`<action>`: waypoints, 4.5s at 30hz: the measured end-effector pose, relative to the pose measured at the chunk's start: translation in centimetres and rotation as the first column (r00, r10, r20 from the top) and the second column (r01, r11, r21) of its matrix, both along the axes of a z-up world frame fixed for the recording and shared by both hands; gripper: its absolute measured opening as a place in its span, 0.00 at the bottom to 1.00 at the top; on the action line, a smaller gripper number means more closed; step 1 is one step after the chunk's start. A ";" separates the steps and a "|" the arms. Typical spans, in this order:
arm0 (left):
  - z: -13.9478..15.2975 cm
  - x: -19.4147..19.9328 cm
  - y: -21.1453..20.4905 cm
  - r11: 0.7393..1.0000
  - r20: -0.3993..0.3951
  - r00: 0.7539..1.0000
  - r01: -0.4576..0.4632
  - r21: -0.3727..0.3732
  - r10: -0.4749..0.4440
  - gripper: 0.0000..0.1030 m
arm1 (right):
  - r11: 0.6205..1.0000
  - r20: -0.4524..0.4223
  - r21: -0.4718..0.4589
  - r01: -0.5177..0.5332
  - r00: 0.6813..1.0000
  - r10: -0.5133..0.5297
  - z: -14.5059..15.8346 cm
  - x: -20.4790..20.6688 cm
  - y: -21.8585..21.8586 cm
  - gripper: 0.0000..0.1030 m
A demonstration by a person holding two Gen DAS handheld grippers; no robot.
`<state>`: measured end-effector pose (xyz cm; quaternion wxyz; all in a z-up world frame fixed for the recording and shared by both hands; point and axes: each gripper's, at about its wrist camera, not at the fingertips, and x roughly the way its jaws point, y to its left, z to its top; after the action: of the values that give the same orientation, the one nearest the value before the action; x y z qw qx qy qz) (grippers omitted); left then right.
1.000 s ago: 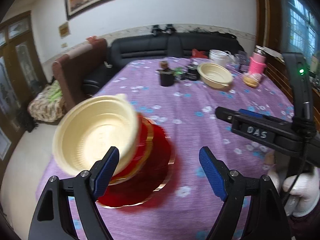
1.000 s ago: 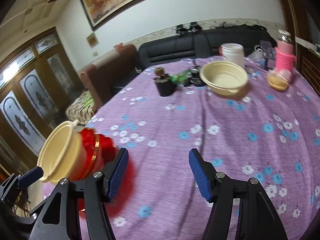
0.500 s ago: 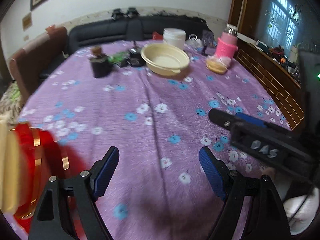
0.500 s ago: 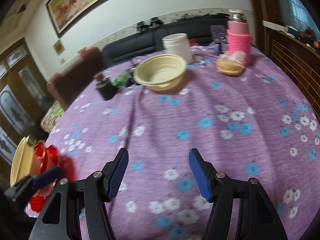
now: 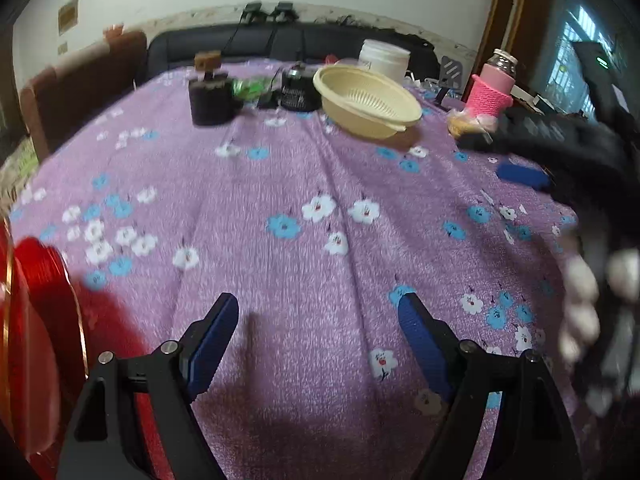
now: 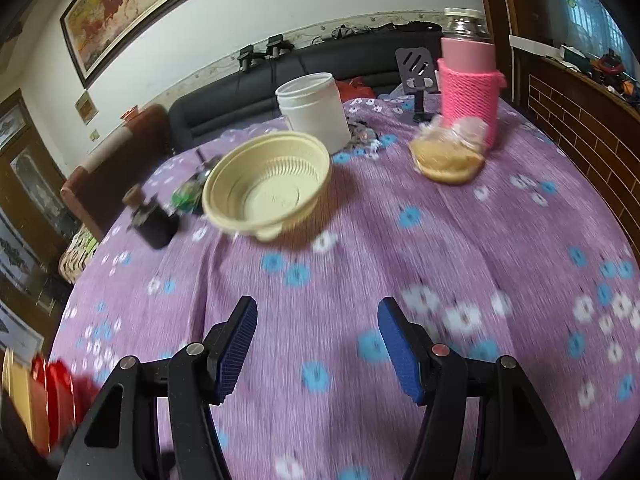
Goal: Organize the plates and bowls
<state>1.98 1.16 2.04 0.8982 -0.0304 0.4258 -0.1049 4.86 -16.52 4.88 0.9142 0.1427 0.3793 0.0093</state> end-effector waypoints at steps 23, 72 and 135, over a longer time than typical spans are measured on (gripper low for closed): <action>-0.7 0.9 0.9 0.998 -0.060 0.998 -0.021 -0.054 0.018 0.79 | 0.941 -0.138 0.331 0.067 0.990 -0.022 -2.5 9.1 -1.9 0.10; 3.0 4.4 -5.3 0.999 -0.178 0.984 0.004 0.042 0.003 0.15 | 0.938 0.010 0.336 -0.085 0.996 0.087 -3.3 -8.3 -3.4 0.18; 12.0 -11.4 26.0 0.938 -0.035 0.952 -0.306 -0.165 0.305 0.66 | 0.853 0.109 0.018 -0.522 0.849 0.517 5.1 -10.8 29.4 0.45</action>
<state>-9.39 27.14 14.01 0.8959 -0.1721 0.4096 0.0003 -5.97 12.86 10.00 0.8919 0.0556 0.3571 0.2719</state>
